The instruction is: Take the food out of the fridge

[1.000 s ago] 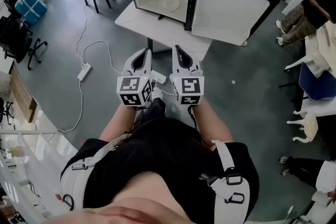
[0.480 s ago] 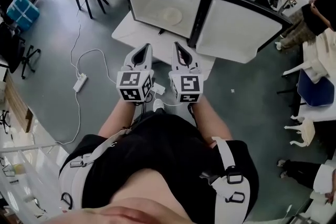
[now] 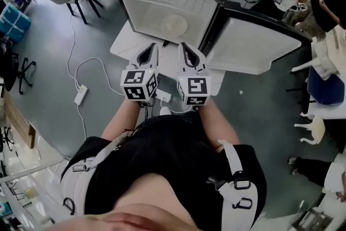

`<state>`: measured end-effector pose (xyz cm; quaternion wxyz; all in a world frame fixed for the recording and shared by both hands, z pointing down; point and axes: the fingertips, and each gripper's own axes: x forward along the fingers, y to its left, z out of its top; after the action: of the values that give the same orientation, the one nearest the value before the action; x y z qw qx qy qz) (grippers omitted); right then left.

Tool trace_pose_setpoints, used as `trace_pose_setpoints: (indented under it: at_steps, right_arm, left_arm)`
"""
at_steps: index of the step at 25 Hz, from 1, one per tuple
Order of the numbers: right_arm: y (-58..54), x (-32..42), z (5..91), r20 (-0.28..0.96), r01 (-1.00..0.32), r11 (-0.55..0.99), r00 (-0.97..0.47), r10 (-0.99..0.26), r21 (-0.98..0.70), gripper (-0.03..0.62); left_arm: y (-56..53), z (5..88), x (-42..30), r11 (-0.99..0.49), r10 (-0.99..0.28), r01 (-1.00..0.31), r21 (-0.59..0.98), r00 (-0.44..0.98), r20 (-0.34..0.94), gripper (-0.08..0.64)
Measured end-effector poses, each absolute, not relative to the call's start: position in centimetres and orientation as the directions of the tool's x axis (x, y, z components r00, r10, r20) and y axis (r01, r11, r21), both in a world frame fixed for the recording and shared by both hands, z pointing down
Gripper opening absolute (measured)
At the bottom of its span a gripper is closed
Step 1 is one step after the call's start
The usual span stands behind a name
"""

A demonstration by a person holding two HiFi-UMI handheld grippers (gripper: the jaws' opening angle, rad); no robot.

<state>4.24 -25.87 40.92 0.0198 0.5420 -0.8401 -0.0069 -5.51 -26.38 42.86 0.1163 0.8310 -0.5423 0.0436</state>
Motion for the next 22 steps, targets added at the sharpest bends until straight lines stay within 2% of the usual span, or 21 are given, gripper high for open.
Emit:
trace_pose_setpoints:
  at_steps: [10,16,22]
  right_arm:
    - [-29.4,5.8,42.8,0.077,-0.907,0.420,-0.417,-0.906,0.023,0.008]
    - [-30.7,6.1,45.0,0.124,-0.902,0.432,-0.426,-0.896,0.025,0.008]
    - [-32.4,6.0,47.0,0.159,-0.893,0.451,-0.444,-0.882,0.009,0.008]
  left_arm:
    - [-31.5,46.9,-4.6,-0.336,-0.892,-0.924,0.183,0.375,0.255,0.002]
    - [-34.8,51.6,-4.6,-0.295,-0.859,-0.901,0.319,0.396,0.325,0.006]
    - [-38.3,56.8,-5.3,-0.179,-0.833,-0.829,0.530,0.414,0.367,0.119]
